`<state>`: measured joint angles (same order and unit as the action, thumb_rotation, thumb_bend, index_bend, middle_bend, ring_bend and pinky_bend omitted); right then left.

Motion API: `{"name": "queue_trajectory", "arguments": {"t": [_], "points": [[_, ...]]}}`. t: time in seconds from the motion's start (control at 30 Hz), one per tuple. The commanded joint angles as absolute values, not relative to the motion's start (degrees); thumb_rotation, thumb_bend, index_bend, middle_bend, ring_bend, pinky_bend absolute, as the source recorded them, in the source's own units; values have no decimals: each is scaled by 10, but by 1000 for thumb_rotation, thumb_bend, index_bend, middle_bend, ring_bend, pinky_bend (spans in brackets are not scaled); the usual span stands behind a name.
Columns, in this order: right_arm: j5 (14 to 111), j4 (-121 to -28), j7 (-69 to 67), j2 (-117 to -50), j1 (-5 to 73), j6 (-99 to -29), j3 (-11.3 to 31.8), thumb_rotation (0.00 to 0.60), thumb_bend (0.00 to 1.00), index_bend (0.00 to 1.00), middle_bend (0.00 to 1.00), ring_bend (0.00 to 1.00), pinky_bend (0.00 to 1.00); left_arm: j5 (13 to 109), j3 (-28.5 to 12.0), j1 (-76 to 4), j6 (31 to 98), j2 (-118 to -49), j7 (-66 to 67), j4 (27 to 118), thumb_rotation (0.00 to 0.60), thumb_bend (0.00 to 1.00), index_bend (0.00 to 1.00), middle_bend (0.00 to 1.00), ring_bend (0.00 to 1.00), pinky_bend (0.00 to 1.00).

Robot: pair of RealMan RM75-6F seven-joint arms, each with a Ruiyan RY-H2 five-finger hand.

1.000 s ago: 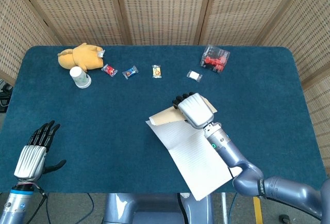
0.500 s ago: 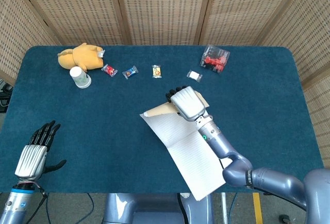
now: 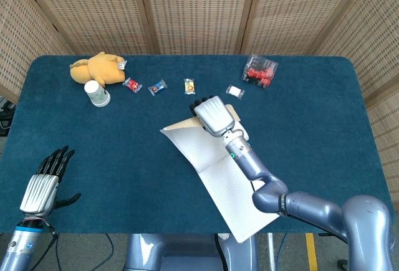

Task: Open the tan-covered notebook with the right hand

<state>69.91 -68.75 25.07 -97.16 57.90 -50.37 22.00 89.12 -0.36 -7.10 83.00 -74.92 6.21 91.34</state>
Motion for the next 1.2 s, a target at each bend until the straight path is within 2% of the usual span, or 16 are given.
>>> {"name": "queue_trajectory", "arguments": {"t": [0.03,0.8,0.93,1.0,1.07,1.13,1.2], "points": [[687,-659,247,-992,598,-490,222,600,741,697,585,528,611,889,-3,-73,826,-747,62,915,600,157,0,0,0,91],[691,-464,153,-1106,695,-467,232,600,733,697,584,527,611,873,-3,-82,803,-746,50,912,600,158,0,0,0,91],[692,-425,139,-1126,710,-453,229,600,702,683,573,521,606,869,-3,-84,799,-747,48,911,600,157,0,0,0,91],[692,-414,134,-1131,715,-448,227,600,651,655,546,494,556,868,-3,-84,797,-747,47,910,600,158,0,0,0,91],[691,-398,128,-1139,722,-439,226,600,530,581,470,412,380,866,-4,-85,795,-747,46,909,600,158,0,0,0,91],[687,-388,130,-1144,727,-425,225,600,431,523,411,350,260,866,-3,-86,793,-747,45,908,600,158,0,0,0,91],[681,-381,132,-1148,733,-415,227,600,361,486,378,319,224,866,-2,-87,792,-748,45,908,600,158,0,0,0,91]]}}
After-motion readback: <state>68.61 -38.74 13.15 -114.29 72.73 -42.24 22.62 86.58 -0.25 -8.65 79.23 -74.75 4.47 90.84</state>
